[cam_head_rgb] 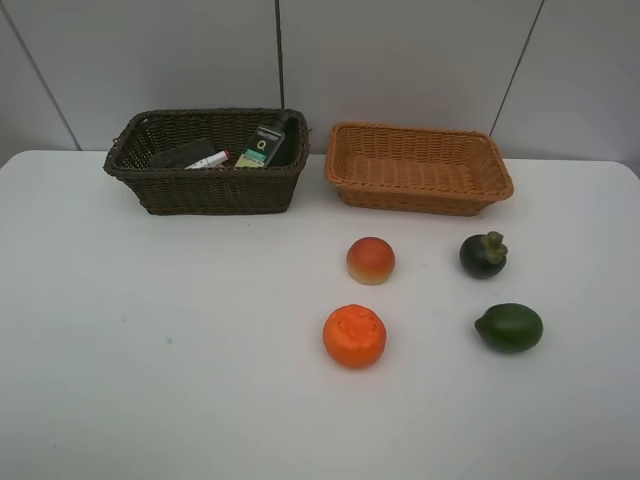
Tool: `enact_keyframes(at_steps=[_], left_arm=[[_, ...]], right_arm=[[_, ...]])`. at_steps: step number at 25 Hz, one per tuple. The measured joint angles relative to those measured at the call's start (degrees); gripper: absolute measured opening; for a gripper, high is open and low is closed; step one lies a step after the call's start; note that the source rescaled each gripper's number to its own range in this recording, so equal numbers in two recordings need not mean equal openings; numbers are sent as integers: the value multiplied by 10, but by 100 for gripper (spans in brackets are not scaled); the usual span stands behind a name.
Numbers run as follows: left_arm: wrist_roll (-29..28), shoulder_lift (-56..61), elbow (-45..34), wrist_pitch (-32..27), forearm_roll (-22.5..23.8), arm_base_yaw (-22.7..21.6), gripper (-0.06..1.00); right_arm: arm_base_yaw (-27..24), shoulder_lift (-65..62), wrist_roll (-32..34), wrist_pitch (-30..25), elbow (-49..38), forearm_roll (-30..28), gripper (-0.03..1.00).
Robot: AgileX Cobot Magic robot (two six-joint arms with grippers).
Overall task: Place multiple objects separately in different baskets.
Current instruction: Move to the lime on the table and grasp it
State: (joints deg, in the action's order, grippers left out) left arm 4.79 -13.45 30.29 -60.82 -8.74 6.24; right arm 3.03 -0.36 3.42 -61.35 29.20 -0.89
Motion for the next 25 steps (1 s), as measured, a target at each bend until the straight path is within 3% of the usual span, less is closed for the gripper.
enact_keyframes(at_steps=[8, 25], left_arm=[[1, 136, -11, -2, -12, 0, 99], [1, 138, -11, -2, -11, 0, 99]], right_arm=[[0, 0, 0, 0, 0, 0, 100], [0, 0, 0, 0, 0, 0, 100]])
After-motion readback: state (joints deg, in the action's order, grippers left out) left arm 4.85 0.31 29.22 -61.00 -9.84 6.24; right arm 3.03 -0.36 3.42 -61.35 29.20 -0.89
